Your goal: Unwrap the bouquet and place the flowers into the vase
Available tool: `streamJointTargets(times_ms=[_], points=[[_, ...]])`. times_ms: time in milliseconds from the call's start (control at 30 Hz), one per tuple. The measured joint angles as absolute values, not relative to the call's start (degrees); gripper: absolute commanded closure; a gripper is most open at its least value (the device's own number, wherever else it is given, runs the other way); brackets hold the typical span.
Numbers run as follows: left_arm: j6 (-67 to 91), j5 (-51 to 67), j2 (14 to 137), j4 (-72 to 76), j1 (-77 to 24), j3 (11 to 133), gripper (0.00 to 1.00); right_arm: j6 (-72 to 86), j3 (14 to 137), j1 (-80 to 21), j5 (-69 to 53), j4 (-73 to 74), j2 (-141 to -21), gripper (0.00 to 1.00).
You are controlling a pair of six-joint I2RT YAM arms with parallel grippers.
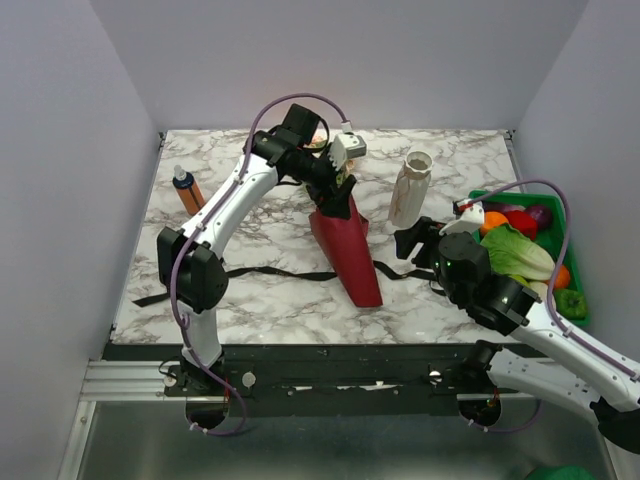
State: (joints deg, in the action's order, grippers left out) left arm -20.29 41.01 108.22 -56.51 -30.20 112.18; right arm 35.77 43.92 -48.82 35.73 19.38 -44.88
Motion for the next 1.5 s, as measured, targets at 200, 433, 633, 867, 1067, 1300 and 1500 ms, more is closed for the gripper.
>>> streamJointTargets(times_ms=[200, 433, 633, 867, 1067, 1300, 1500], points=[[-21.5, 40.62, 106.89, -54.28, -21.34, 103.88, 0.01, 35.75, 43.92, -48.82, 35.73, 19.35, -44.91, 0.22], [-22.79, 39.59, 107.37, -50.68, -12.93, 96.97, 0.01, 35.62, 43.92, -48.82, 35.7, 19.35, -45.82, 0.22], [-24.91, 39.48, 107.77, -47.94, -12.01, 93.21, 0.01, 35.46, 43.92, -48.82, 35.7, 19.35, -46.61, 0.22], [-34.37, 45.12, 108.84, -53.67, -11.7, 92.77, 0.05, 35.44, 43.92, -48.82, 35.7, 19.33, -47.27, 0.22], [-42.24, 48.4, 109.34, -58.46, -10.48, 89.91, 0.06, 35.42, 43.94, -48.82, 35.7, 19.33, -47.79, 0.23], [-45.34, 48.56, 112.57, -58.74, -9.74, 86.8, 0.49, 35.44, 43.99, -48.82, 35.7, 19.33, -47.79, 0.25], [-45.54, 48.6, 112.62, -56.88, -9.72, 85.89, 0.83, 35.53, 44.05, -48.82, 35.7, 19.33, -48.01, 0.25]])
